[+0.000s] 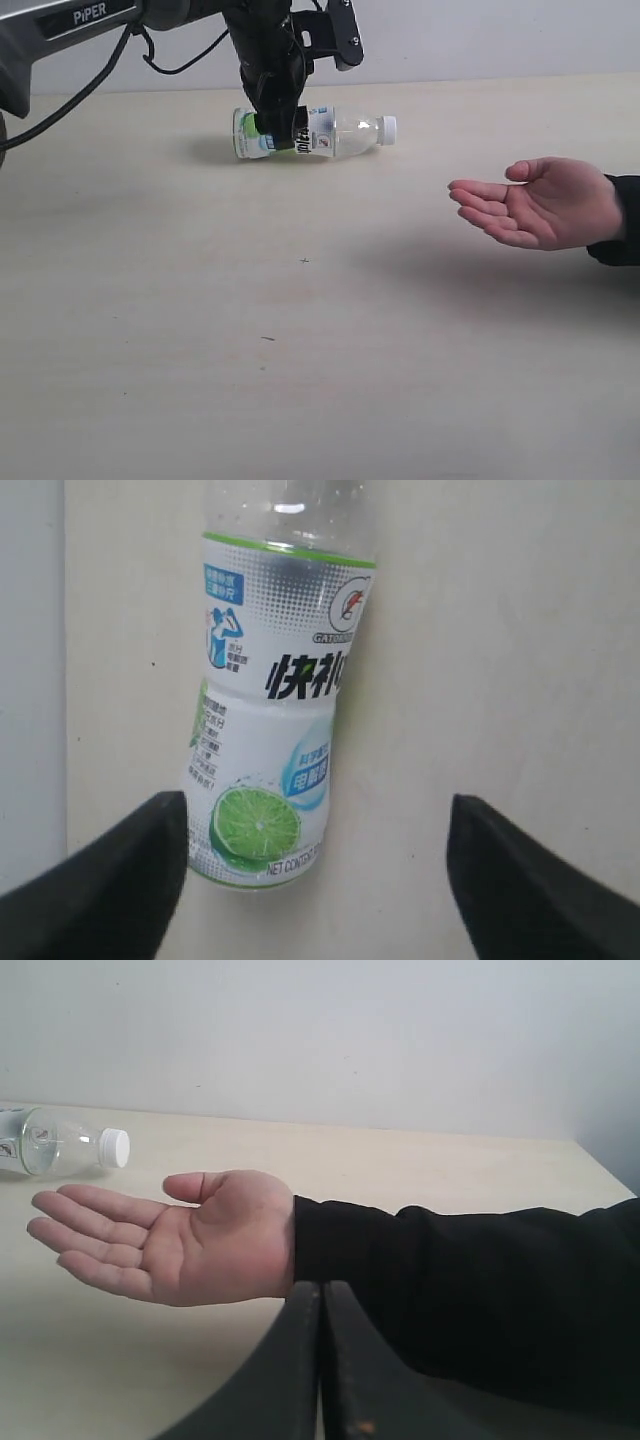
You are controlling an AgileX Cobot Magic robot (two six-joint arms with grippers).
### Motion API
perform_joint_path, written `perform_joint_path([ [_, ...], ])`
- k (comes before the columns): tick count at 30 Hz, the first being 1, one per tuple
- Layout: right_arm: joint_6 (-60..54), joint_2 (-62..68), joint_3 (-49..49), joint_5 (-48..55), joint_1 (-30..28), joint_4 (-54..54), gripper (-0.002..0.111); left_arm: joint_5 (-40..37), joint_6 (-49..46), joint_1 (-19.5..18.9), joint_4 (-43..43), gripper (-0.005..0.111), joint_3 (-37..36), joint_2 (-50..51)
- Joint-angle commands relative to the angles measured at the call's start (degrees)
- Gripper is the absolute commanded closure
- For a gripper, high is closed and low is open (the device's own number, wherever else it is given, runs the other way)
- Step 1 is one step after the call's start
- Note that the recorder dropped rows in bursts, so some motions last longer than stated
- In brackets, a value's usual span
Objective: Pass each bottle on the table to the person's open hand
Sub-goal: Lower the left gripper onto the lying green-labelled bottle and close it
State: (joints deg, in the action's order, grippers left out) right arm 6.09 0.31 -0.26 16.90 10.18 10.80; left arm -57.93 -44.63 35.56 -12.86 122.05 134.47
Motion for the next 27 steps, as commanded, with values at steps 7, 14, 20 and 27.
perform_joint_path([
  [7, -0.1, -0.3, 0.3, -0.4, -0.2, 0.1, 0.108, 2.7, -0.6, -0.3, -3.5, 0.013, 0.6, 0.1],
  [14, -0.1, -0.3, 0.3, -0.4, -0.2, 0.1, 0.108, 6.4, -0.6, -0.3, -3.5, 0.013, 0.6, 0.4],
  [20, -0.1, -0.3, 0.3, -0.4, -0.2, 0.1, 0.108, 6.9, -1.6, -0.3, -4.5, 0.013, 0.6, 3.0],
  [27, -0.1, -0.3, 0.3, -0.4, -0.2, 0.1, 0.108, 10.5, 0.6, -0.6, -7.4, 0.013, 0.6, 5.8],
])
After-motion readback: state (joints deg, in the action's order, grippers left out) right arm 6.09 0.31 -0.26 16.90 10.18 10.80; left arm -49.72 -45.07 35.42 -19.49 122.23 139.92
